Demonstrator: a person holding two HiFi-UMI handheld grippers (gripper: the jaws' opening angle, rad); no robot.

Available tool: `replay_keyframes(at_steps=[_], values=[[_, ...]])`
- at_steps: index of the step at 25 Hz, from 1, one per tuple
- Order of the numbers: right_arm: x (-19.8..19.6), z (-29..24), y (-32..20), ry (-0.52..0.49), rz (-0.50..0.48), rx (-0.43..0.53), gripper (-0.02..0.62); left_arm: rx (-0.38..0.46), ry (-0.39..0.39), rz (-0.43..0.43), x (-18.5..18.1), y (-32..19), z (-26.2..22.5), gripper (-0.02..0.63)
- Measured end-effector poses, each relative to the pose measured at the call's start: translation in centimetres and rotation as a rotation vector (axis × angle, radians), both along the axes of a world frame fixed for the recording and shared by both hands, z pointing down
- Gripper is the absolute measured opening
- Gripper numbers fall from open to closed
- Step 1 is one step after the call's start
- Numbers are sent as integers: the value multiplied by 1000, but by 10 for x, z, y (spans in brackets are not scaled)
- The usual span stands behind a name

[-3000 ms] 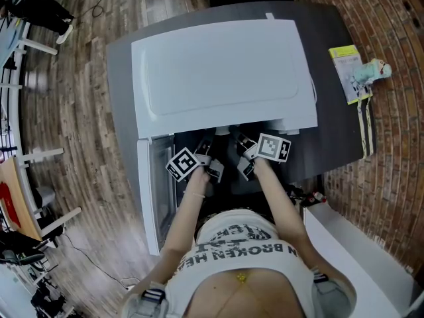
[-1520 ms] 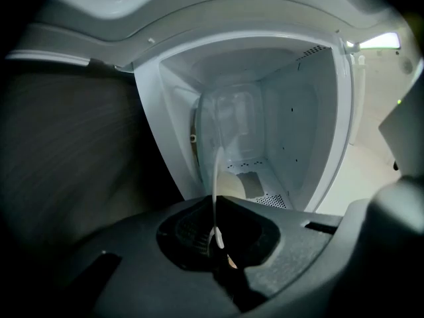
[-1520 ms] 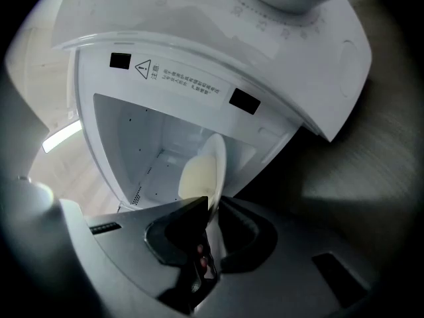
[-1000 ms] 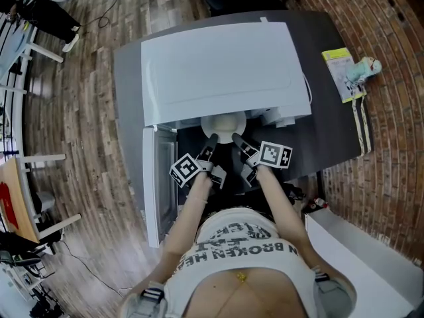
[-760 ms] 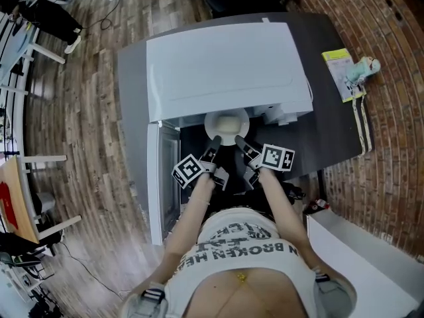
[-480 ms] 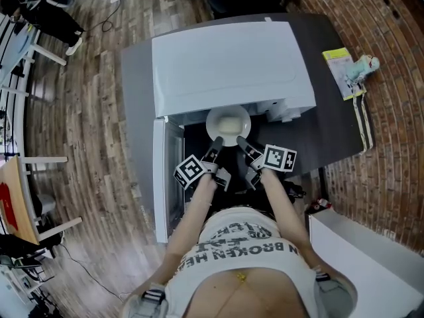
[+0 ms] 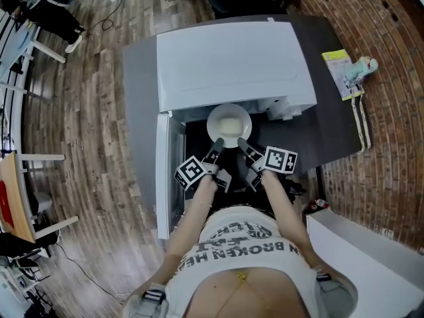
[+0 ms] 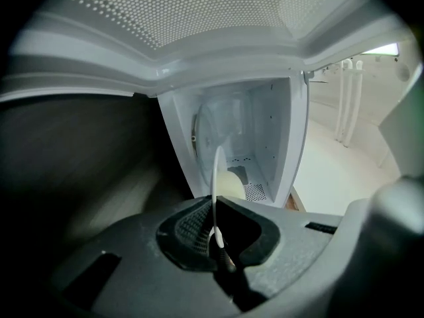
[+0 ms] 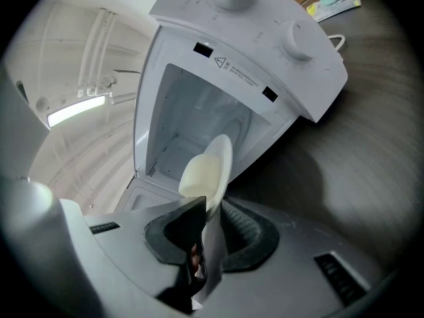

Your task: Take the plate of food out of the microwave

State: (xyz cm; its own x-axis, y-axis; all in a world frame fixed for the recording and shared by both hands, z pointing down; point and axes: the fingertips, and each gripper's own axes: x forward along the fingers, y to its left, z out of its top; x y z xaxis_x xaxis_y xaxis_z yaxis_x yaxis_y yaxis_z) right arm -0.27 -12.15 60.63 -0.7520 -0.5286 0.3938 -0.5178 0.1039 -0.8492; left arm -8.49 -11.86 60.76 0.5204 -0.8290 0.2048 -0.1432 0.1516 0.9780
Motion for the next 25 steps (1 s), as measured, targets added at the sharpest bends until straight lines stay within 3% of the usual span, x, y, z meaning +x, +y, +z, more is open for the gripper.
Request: replay_keyframes(at_steps=[18,25], values=[[10,-6,14,-21,29,23,66,32,-28,26,10,11,-8,14],[25,-12,30,-26,-47,21,66,21,-18,-47,25,34,-13,14]])
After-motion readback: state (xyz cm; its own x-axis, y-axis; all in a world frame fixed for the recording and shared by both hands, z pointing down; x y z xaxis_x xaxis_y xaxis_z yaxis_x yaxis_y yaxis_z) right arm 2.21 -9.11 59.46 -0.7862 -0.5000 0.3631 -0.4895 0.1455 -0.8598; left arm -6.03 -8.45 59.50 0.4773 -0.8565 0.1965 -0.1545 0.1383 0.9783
